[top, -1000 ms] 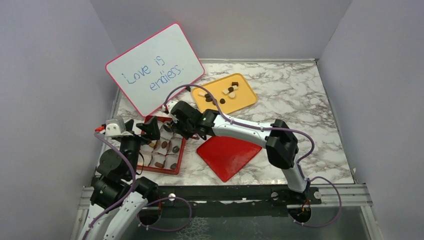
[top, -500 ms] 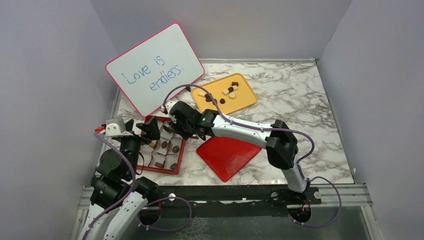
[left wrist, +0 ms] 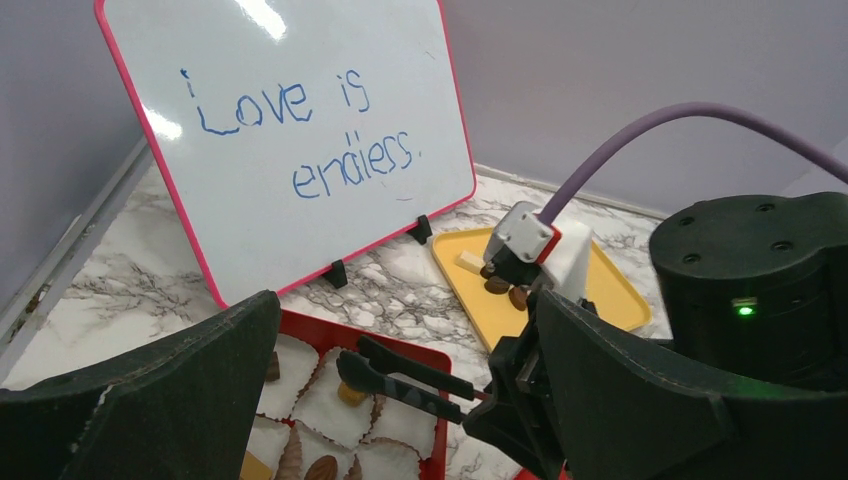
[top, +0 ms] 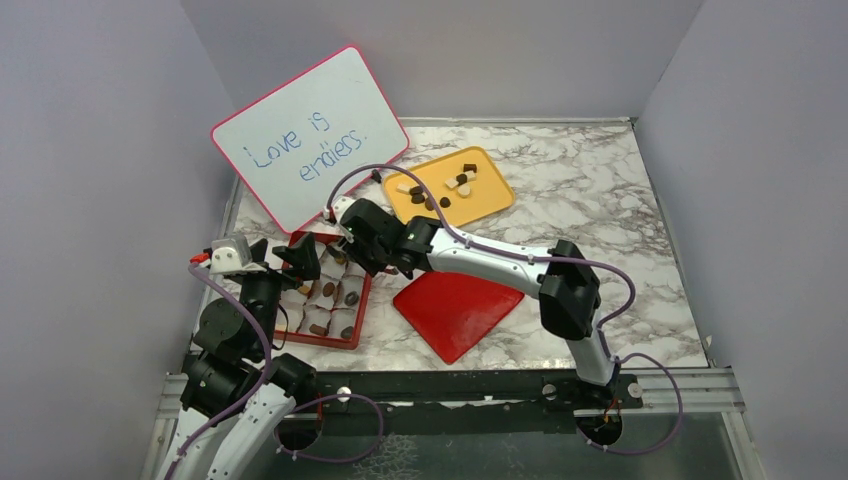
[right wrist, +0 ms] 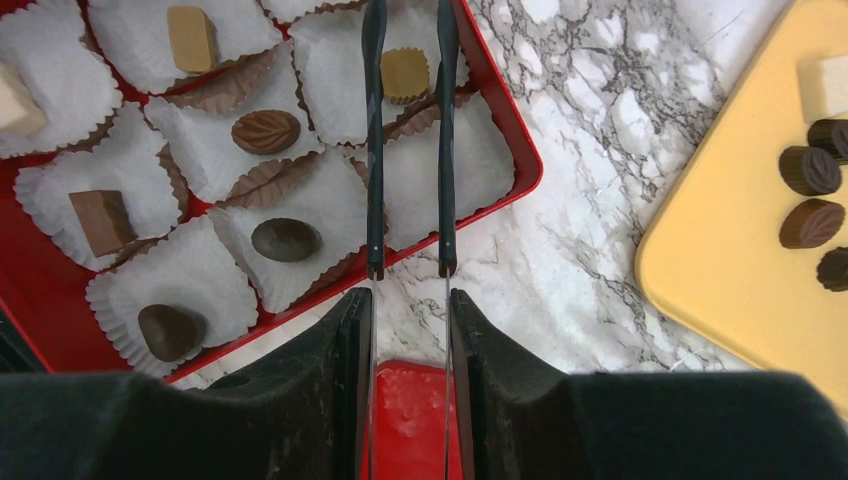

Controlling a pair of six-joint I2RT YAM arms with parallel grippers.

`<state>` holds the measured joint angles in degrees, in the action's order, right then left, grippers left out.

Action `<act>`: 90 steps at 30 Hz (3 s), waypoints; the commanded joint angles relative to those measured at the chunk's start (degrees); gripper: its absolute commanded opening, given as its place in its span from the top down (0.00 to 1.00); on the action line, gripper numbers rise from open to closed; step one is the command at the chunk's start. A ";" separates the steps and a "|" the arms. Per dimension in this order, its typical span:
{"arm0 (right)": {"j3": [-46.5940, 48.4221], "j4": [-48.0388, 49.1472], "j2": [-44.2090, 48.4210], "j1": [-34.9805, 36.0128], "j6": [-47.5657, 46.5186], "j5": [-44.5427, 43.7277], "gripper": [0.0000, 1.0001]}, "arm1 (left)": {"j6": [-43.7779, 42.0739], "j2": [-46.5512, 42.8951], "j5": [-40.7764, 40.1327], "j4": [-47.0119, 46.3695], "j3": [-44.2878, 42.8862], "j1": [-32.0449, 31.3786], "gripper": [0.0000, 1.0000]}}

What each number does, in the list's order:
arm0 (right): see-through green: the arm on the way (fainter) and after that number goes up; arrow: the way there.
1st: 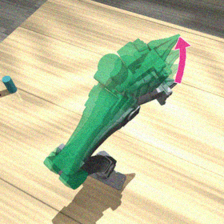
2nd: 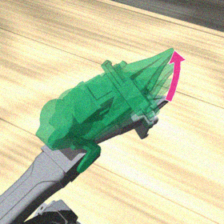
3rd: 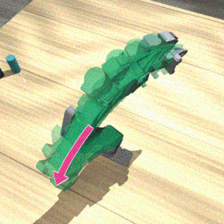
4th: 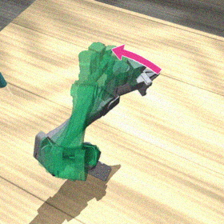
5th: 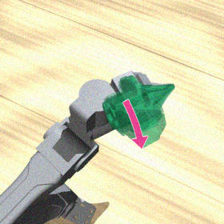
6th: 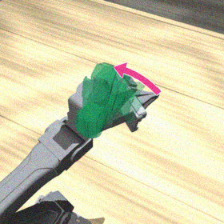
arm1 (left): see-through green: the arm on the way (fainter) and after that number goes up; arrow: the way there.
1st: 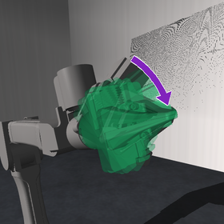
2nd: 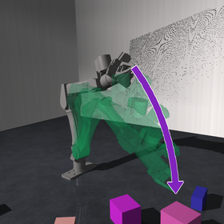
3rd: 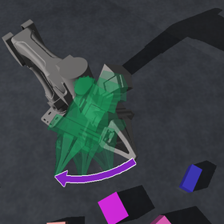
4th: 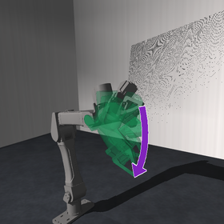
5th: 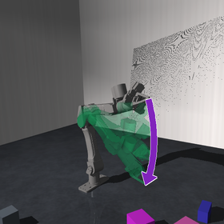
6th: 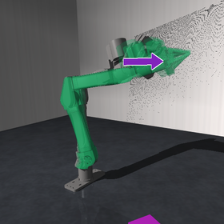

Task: Pack the chocolate

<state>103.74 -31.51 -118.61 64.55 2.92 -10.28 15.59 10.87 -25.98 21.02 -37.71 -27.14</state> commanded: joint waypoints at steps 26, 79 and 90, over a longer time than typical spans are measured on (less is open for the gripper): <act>-17.99 4.54 21.57 -10.44 -1.03 -13.19 0.64 | -0.55 5.74 5.80 -1.24 0.65 -0.11 0.01; -22.61 7.64 12.08 -31.16 2.27 -5.83 0.75 | -1.34 8.55 8.22 -1.18 0.76 -0.11 0.01; -23.54 7.04 14.76 -31.14 2.75 -4.91 0.78 | -1.31 8.33 8.31 -1.21 0.75 -0.11 0.01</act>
<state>80.25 -25.52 -106.80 33.67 4.58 -16.51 14.96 19.92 -18.46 20.69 -37.45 -27.14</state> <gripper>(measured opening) 0.266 0.990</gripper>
